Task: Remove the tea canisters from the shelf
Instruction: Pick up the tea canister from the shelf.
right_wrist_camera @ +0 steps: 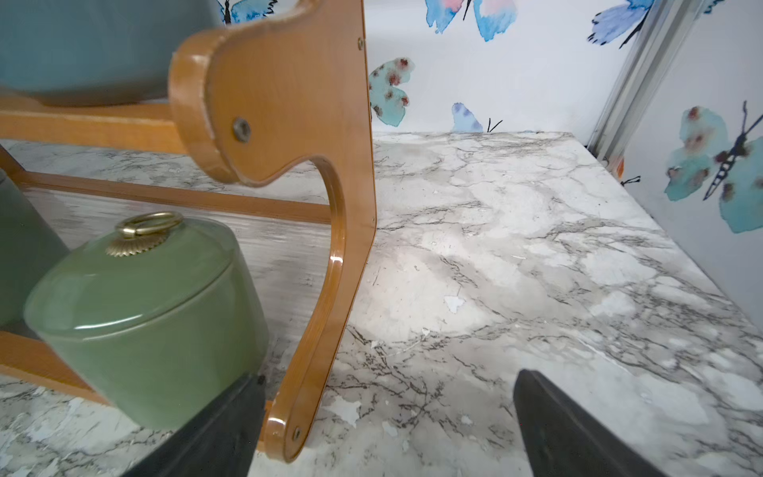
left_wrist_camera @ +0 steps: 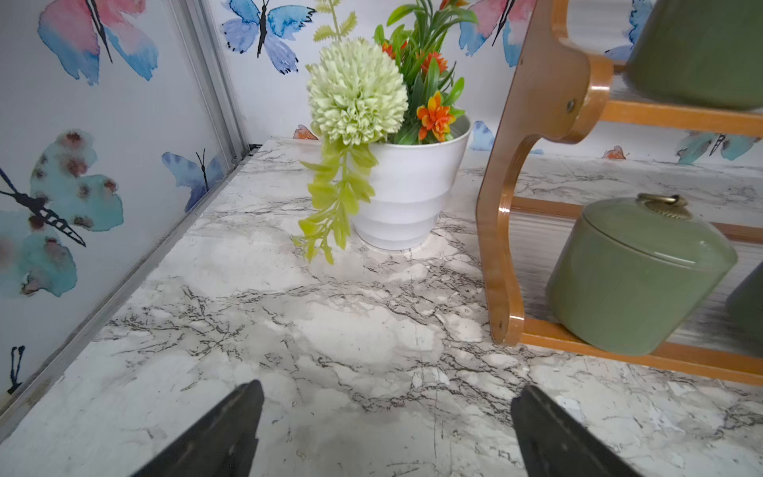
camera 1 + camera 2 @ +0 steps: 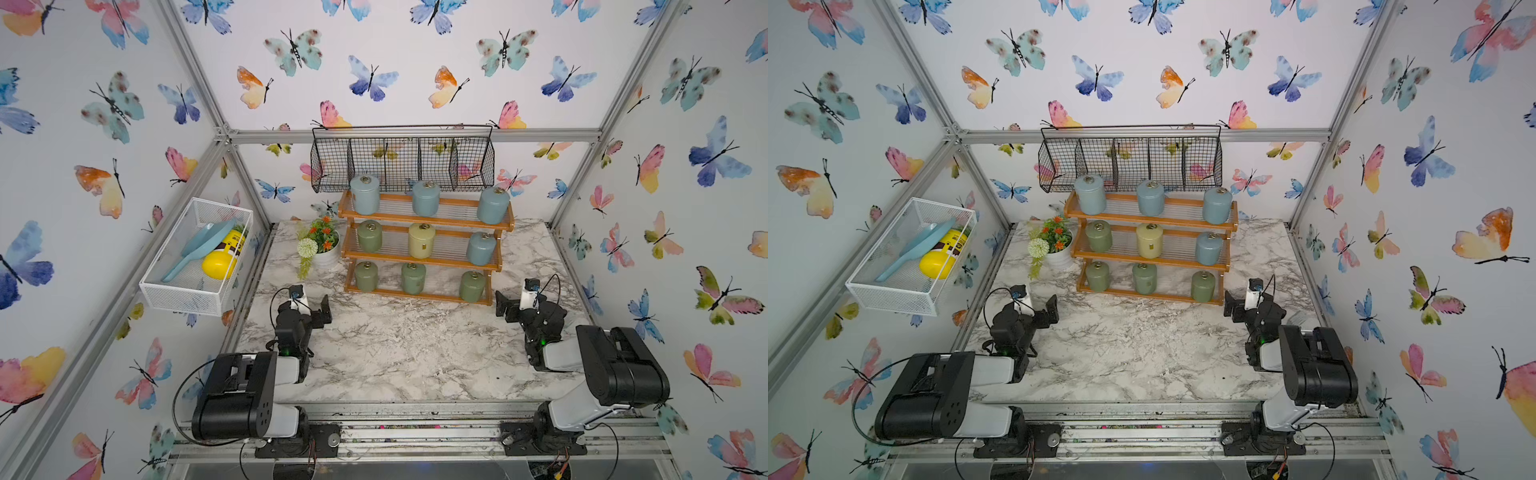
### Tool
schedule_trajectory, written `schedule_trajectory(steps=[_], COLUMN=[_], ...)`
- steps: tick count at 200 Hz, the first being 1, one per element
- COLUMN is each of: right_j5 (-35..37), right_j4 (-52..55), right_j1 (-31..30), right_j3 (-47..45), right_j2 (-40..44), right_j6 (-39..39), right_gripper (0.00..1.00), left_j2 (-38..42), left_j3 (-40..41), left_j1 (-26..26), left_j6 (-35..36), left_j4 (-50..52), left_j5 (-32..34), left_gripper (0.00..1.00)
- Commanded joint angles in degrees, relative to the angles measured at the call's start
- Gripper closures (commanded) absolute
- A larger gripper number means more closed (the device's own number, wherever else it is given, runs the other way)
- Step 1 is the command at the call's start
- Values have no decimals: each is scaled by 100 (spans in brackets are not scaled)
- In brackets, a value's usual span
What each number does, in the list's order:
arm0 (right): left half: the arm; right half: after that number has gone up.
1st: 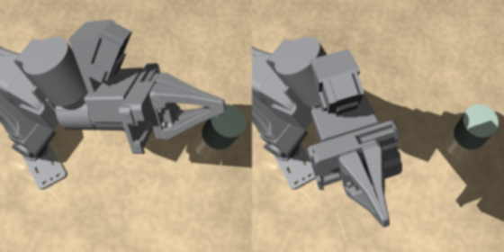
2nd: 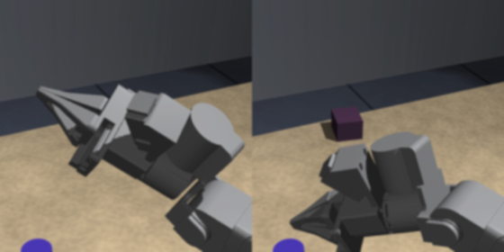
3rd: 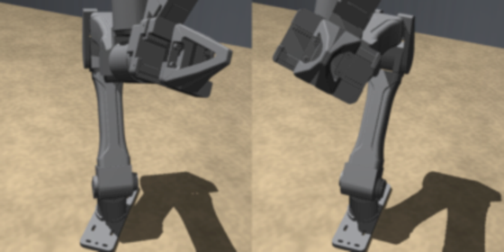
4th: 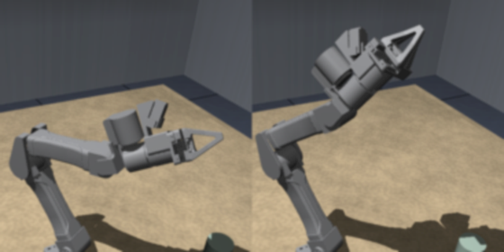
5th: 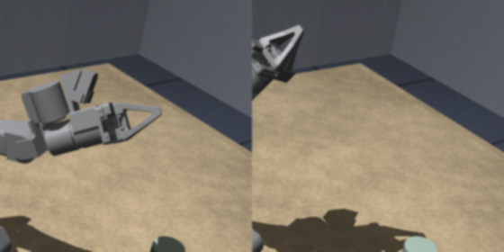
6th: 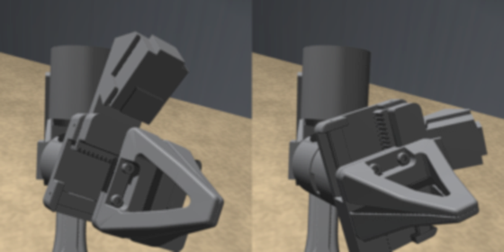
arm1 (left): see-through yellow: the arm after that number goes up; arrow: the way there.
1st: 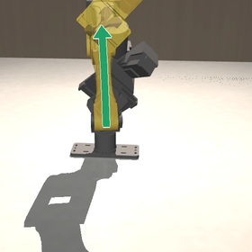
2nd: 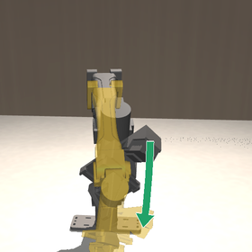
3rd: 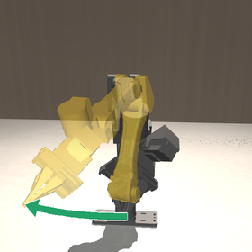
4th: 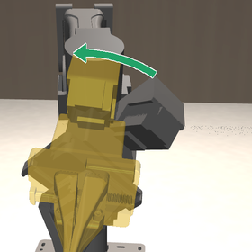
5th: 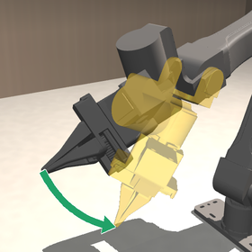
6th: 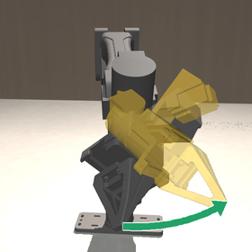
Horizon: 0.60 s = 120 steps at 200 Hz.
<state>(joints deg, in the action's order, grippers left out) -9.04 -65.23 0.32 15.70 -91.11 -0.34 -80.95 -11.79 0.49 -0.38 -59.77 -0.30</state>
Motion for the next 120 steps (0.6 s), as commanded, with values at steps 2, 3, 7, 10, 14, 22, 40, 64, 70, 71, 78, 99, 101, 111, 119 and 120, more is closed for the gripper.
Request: schedule_trajectory(steps=[2, 3, 7, 10, 14, 22, 40, 64, 70, 71, 78, 99, 101, 111, 119, 120], right_j5=[56, 54, 56, 52, 54, 57, 46, 36, 39, 41, 35, 32, 29, 30, 34, 34], right_j4=[-112, -112, -111, -109, -109, -109, -108, -151, -156, -156, -146, -139, -139, -125, -125, -125], right_j1=[-32, -32, -32, -32, -32, -32, -32, -32, -32, -32, -32, -32, -32, -32, -32, -32], right_j3=[21, 21, 25, 21, 20, 20, 16, -10, -9, -12, -11, -3, 1, 8, 7, 7], right_j2=[45, 47, 40, 41, 41, 41, 49, 67, 67, 67, 67, 58, 58, 58, 58, 58], right_j6=[52, 52, 55, 56, 57, 54, 53, 52, 52, 52, 52, 52, 52, 54, 53, 53], right_gripper=[0, 0, 0, 0, 0, 0, 0, 0, 0, 0, 0, 0, 0, 0, 0, 0], left_j2=[32, 33, 30, 35, 31, 35, 27, 28, 41, 38, 39, 36, 38, 40, 40, 42], left_j3=[-47, -49, -50, -48, -47, -50, -46, -56, -44, -43, -37, -35, -41, -42, -39, -36], left_j1=[10, 11, 10, 11, 10, 10, 7, -76, -63, -61, -64, -61, -59, -59, -57, -53], left_j6=[38, 38, 37, 38, 37, 37, 38, -2, 10, 7, 4, 8, 9, 3, 19, 20], left_j4=[-126, -129, -128, -131, -126, -127, -129, -105, -119, -121, -120, -117, -119, -116, -114, -114], left_j5=[-48, -45, -49, -44, -45, -49, -42, -188, -164, -164, -164, -157, -155, -155, -152, -153], left_gripper=[2, 2, 2, 2, 2, 2, 2, 2, 2, 2, 2, 2, 1, 2, 2, 2])
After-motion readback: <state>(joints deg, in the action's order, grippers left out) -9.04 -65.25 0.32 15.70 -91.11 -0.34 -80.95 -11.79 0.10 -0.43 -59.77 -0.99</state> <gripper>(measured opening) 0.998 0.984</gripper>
